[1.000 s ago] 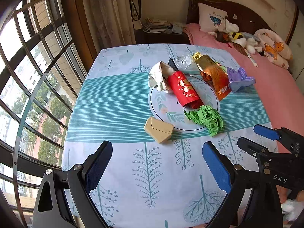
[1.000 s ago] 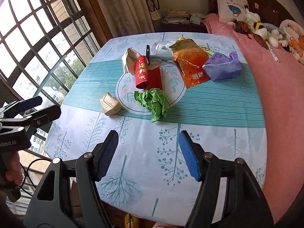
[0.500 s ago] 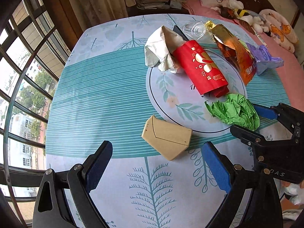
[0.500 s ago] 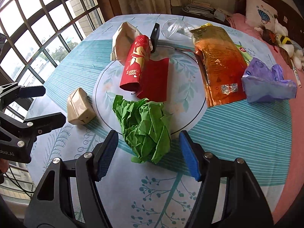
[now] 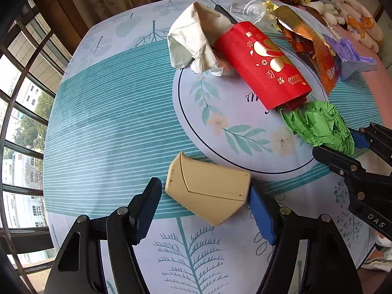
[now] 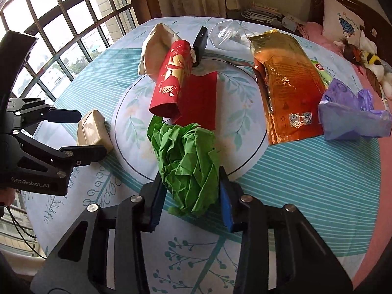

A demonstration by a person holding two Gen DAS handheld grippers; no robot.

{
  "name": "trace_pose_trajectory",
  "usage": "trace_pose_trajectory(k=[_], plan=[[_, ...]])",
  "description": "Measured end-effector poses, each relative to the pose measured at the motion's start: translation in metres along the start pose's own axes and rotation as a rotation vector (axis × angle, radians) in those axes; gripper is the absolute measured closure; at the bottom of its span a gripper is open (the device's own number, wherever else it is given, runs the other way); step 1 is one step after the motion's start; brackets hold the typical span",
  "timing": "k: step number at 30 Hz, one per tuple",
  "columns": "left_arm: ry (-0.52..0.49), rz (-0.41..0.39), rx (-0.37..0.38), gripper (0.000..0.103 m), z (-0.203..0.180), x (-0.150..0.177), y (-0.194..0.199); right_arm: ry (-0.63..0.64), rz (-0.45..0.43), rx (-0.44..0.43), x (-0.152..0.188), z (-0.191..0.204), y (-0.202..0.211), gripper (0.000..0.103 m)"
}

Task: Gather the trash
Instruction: 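Grasp the beige paper box with left gripper while right gripper grasps green crumpled paper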

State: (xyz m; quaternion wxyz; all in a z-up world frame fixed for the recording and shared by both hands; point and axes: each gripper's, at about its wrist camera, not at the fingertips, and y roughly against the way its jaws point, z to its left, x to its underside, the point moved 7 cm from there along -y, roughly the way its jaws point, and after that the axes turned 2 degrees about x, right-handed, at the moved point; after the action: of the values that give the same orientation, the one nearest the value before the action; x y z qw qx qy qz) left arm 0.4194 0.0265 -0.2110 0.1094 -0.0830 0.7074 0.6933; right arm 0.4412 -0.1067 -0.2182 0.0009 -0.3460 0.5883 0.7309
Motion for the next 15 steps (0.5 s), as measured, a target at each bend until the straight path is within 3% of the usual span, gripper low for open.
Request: trace_pose_trajectory(k=[15], plan=[[0.075, -0.051, -0.057, 0.04, -0.01, 0.01, 0.019, -0.063, 0.021, -0.028, 0.004, -0.006, 0.012, 0.076]])
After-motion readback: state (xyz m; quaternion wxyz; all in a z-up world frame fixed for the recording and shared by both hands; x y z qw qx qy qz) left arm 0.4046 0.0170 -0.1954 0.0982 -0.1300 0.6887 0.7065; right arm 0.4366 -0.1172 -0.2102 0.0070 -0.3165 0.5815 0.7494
